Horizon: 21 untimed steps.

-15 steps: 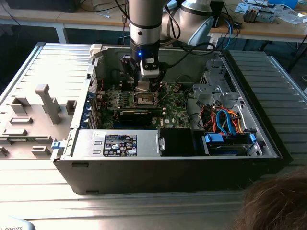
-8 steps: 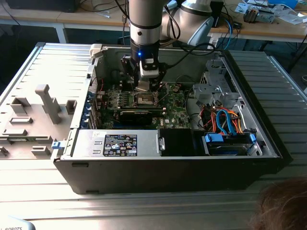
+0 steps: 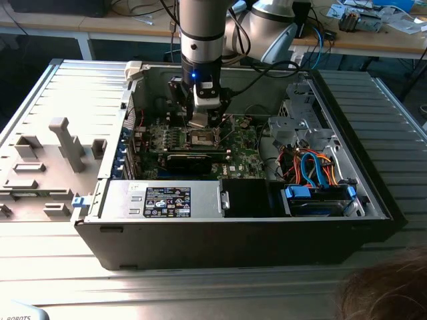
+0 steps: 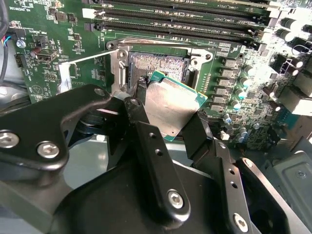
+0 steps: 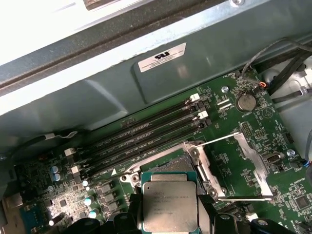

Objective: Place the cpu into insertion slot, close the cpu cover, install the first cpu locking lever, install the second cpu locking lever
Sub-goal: 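Place the cpu into insertion slot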

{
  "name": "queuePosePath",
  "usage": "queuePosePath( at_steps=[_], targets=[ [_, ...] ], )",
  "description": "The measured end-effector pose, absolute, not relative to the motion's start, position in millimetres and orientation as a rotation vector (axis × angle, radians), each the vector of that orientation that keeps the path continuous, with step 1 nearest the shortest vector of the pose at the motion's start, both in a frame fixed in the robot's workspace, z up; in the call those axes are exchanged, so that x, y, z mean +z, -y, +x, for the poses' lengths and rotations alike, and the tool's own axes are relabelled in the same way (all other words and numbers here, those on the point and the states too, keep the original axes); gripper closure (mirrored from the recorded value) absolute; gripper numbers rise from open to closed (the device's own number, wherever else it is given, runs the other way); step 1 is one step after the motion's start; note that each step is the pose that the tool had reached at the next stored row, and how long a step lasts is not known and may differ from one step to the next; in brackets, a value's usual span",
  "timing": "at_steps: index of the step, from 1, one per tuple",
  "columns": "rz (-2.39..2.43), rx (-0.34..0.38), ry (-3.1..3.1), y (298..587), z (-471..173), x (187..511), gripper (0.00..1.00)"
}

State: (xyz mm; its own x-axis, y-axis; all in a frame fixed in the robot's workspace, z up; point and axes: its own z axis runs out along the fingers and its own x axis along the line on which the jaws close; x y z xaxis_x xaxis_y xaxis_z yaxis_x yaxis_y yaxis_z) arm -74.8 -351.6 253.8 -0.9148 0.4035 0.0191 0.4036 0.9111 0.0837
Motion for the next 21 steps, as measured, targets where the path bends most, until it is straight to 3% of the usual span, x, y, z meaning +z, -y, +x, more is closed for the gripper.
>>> queuePosePath(
  at_steps=[21],
  targets=[
    [-0.77, -0.135, 3.045, 351.6, -74.8, 251.4, 0.46]
  ],
)
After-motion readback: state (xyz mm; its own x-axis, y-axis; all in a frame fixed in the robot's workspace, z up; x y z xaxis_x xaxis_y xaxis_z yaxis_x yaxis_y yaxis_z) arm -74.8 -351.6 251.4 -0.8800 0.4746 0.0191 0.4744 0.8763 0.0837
